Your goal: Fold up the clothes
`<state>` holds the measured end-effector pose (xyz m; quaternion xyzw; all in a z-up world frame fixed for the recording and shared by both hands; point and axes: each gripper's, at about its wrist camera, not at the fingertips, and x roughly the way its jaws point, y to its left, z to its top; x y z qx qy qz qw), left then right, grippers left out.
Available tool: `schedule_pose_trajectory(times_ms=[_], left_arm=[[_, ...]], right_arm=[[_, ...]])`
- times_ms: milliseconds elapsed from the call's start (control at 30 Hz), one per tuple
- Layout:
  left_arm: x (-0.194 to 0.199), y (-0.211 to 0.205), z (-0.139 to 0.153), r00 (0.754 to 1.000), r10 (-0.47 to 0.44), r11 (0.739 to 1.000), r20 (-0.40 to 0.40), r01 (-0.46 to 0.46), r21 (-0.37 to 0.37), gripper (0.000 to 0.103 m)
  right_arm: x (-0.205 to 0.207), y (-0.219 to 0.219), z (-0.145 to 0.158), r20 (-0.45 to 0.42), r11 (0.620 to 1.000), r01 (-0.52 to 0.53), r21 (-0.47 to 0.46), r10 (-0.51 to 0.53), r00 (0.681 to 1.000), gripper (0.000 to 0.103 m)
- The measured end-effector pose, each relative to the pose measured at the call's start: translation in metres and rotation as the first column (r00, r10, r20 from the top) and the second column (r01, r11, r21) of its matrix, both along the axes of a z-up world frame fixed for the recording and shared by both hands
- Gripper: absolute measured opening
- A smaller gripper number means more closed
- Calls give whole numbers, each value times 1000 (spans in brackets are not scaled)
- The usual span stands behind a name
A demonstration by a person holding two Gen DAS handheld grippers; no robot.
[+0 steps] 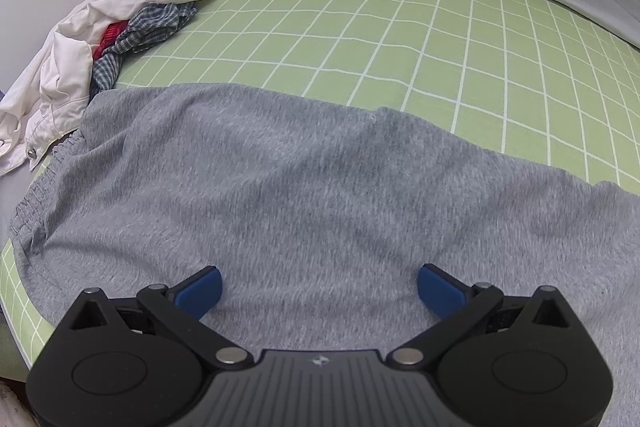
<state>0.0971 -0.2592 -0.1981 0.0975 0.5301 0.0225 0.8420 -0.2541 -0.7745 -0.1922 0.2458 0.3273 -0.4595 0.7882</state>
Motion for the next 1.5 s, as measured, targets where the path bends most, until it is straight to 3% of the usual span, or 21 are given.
schedule_pose_trajectory(times_ms=[233,633,700,800,833,867,933,1167,1233,1300,1333,1400,1467,1500], left_arm=[[-3,-2,0,1000,-17,1000,13,17,21,103],[-2,4,-1,1000,7,1000,9,-7,-19,103],[-2,4,-2,1000,17,1000,9,-17,-26,103],[-2,3,-1,1000,16,1000,11,-16,-22,103],[-2,3,-1,1000,14,1000,11,-14,-19,103],[-2,2,-1,1000,13,1000,12,-12,-16,103],[-2,2,-1,1000,8,1000,12,-7,-12,103],[-2,5,-1,1000,16,999,10,-16,-30,103],[-2,6,-1,1000,24,999,10,-23,-38,103],[-2,7,-2,1000,30,999,10,-29,-46,103],[-2,7,-2,999,34,998,10,-33,-51,103],[-2,9,-2,999,43,997,8,-43,-62,103],[-2,10,-3,999,51,996,8,-50,-72,103],[-2,11,-3,998,55,995,7,-54,-78,103]], right_arm=[[-27,40,-5,62,993,16,113,-23,998,55],[-11,37,-2,-30,999,-7,44,8,1000,57],[-15,38,0,-47,997,-7,77,11,999,55],[-24,41,-1,-39,991,0,132,5,999,44],[-24,41,0,-37,989,-16,145,22,999,26],[-24,42,0,-34,987,-32,157,38,999,2],[-23,43,6,-11,985,-55,162,58,998,3],[15,24,59,179,977,-169,129,145,973,2],[25,13,72,298,973,-199,118,156,942,2],[31,-2,79,488,972,-199,124,115,865,2],[34,-7,77,541,973,-186,135,85,837,3],[49,-12,72,498,975,-182,128,95,862,4],[68,-6,59,317,980,-169,103,128,940,7],[70,-3,52,267,981,-162,103,130,955,9]])
